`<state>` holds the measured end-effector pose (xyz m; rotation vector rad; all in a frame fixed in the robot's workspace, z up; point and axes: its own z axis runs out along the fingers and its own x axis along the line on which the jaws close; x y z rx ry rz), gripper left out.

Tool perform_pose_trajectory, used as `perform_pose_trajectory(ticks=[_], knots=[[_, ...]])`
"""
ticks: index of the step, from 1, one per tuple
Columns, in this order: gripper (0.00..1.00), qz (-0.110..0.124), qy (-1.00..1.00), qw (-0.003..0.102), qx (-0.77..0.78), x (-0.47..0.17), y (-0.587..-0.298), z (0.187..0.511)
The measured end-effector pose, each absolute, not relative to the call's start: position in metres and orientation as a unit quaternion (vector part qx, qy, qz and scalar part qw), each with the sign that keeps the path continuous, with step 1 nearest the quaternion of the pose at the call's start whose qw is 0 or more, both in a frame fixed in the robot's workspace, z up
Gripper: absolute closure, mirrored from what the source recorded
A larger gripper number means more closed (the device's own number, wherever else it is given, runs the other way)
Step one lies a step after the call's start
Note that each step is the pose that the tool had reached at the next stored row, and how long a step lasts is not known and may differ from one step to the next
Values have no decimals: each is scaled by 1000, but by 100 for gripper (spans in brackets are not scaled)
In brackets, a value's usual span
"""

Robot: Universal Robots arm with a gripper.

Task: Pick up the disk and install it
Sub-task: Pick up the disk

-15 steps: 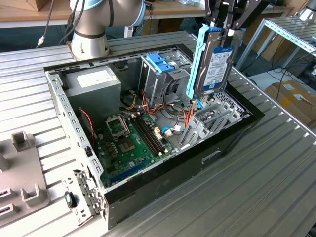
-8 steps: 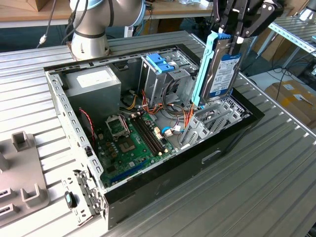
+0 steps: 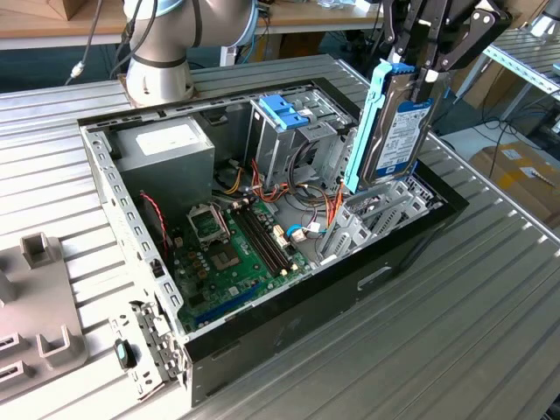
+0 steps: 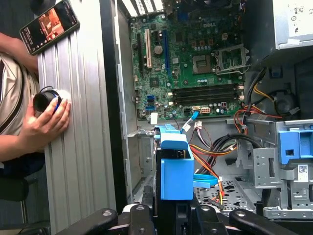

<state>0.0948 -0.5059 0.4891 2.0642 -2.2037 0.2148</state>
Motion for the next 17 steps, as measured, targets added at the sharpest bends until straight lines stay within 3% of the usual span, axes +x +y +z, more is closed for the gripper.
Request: perform_pose_trajectory(ticks=[17], knots=[[65, 71, -727, 57, 681, 95, -506, 487]])
